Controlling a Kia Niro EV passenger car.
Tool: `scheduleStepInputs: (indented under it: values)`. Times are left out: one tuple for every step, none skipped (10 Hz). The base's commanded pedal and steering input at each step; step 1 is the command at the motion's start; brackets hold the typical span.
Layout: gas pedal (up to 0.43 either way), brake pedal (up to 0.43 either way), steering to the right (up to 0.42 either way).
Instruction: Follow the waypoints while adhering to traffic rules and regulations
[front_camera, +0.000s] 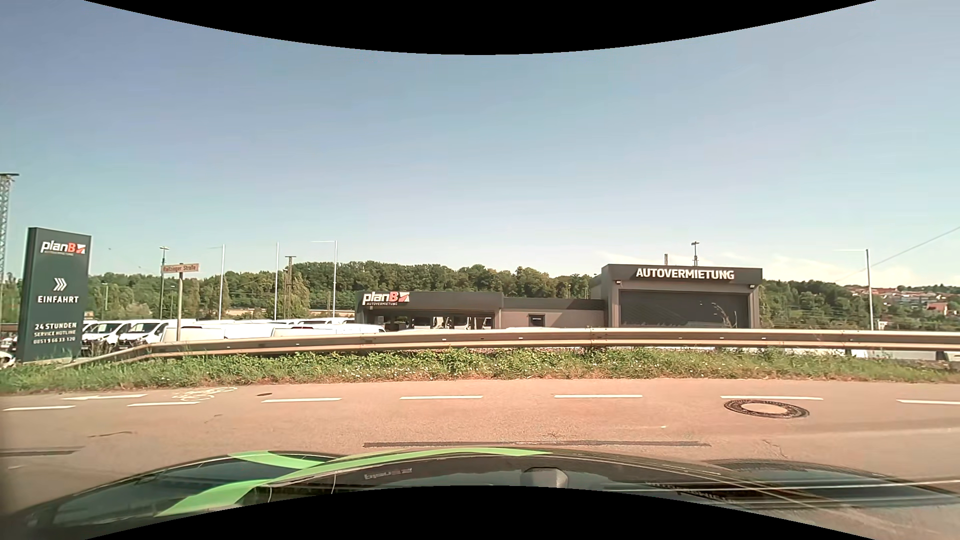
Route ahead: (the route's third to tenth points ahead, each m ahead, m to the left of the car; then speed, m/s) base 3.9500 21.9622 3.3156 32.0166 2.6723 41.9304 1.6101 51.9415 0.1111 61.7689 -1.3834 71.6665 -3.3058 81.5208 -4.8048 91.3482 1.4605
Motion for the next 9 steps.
scheduleStepInputs:
  values:
    - [0.311, 0.000, -0.442]
    - [0.311, 0.000, -0.478]
    - [0.311, 0.000, -0.520]
    - [0.287, 0.000, -0.553]
    - [0.228, 0.000, -0.571]
    - [0.209, 0.000, -0.599]
    - [0.197, 0.000, -0.626]
    - [0.197, 0.000, -0.650]
    - [0.209, 0.000, -0.668]
